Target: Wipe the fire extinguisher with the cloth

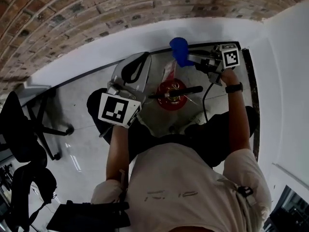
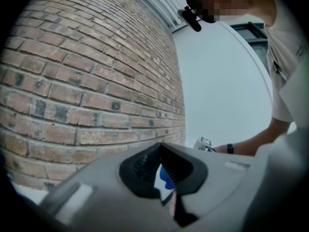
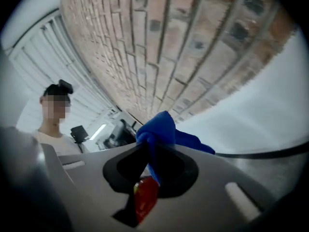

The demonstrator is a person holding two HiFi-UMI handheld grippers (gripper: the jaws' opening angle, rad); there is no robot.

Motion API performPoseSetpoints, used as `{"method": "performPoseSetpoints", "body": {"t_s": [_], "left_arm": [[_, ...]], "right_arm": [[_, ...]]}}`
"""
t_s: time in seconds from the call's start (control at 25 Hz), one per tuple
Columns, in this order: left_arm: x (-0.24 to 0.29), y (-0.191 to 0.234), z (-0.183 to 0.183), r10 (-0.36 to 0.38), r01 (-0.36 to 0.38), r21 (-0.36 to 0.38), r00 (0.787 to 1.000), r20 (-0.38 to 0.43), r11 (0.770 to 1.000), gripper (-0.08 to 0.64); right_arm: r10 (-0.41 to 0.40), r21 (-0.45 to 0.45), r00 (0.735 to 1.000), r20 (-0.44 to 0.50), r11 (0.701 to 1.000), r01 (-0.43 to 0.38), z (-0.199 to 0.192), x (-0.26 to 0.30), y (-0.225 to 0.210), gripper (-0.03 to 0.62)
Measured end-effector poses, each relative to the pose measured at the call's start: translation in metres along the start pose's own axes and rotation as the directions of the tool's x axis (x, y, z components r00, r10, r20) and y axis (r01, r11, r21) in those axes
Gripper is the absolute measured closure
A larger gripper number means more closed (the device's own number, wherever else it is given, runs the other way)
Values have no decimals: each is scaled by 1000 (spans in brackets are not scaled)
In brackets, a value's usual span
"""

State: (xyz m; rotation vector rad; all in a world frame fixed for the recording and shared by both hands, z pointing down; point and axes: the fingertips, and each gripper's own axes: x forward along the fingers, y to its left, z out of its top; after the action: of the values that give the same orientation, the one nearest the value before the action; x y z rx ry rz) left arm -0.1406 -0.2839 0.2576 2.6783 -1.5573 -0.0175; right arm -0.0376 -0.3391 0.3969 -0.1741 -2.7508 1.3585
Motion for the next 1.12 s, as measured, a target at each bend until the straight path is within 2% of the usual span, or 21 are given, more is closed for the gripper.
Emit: {"method": "performPoseSetpoints", "body": {"t_s": [0.08,0.16,0.2,0.32,0.52,0.6,0.68,0.8,0.88,1.0,1.08,1.12], "left_arm": [[-2,-1,1,2,-2,1,1000,3,1000,560],[-5,-4,-1,2,-2,4,1000,-6,1000,560],[-7,-5,-2,3,-3,5,1000,-10,1000,560],[-9,-8,-5,5,-5,7,1000,-20,1000,560],[-7,-10,-20,1,-1,9,998,-62,1000,560],[-5,-12,-29,-8,9,6,997,-82,1000,560],[-7,-14,-38,-18,18,1,993,-113,1000,560],[-4,-10,-52,-23,25,8,988,-151,1000,560],[-3,-5,-64,-11,12,5,985,-172,1000,560],[0,3,-78,21,-21,3,980,-196,1000,560],[0,7,-85,35,-37,-8,979,-202,999,560],[-1,9,-88,39,-44,-17,978,-203,999,560]], "right_arm": [[123,-31,992,-3,992,-123,14,12,34,543],[197,-4,976,-91,980,-198,1,27,47,543],[207,27,966,-158,978,-205,-14,34,45,543],[188,127,923,-336,980,-154,-64,45,18,541],[187,288,893,-410,955,-67,-116,45,-39,543],[153,362,889,-432,932,16,-148,46,-78,543],[98,434,889,-447,893,120,-187,50,-124,543],[10,462,888,-459,857,229,-235,55,-193,543],[-73,503,894,-443,805,314,-269,49,-234,543],[-232,512,874,-427,735,445,-308,40,-283,543],[-286,505,867,-409,721,476,-317,38,-300,545],[-295,492,861,-414,723,485,-317,38,-303,546]]}}
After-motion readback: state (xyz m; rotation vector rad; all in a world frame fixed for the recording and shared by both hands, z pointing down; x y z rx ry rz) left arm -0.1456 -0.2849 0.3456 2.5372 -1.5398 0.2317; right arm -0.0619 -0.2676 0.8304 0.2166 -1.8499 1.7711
